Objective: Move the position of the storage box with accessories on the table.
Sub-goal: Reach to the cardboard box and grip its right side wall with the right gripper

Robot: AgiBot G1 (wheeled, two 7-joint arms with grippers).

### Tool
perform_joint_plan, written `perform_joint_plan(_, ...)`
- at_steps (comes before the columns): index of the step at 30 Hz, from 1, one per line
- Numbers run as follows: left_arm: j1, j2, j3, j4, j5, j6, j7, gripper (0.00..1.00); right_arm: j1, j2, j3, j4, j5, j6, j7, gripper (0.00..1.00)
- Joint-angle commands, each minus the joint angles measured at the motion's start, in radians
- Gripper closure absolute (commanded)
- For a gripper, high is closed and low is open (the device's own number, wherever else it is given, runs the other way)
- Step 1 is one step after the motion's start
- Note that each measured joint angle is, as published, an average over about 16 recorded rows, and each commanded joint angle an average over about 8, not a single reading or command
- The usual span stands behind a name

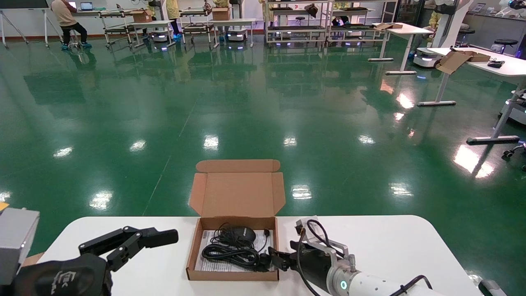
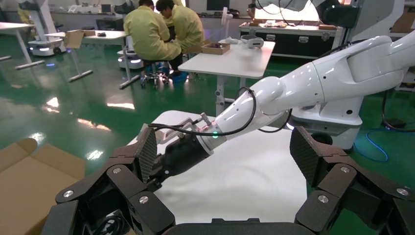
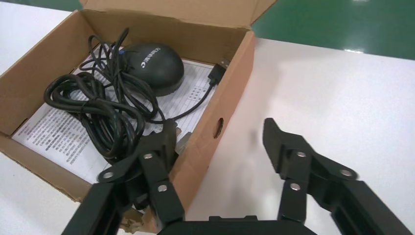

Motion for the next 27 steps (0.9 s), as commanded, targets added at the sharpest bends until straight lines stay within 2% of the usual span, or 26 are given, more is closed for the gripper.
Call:
perform_joint_plan(1, 0.0, 0.0, 0.0, 0.0, 0.0, 0.0, 0.0, 0.0, -0.001, 0.0, -0.006, 0.001, 0.013, 0.006, 0.003, 1.0)
perform_joint_plan(17, 0.0, 0.0, 0.0, 0.0, 0.0, 0.0, 0.0, 0.0, -0.019, 0.004, -0.046, -0.007, 0.086, 0.023, -0.02, 1.0)
perform_joint_plan(27, 0.0, 0.0, 0.0, 0.0, 0.0, 0.0, 0.0, 0.0, 0.015, 0.012, -0.049, -0.043, 0.11, -0.031, -0.1, 1.0)
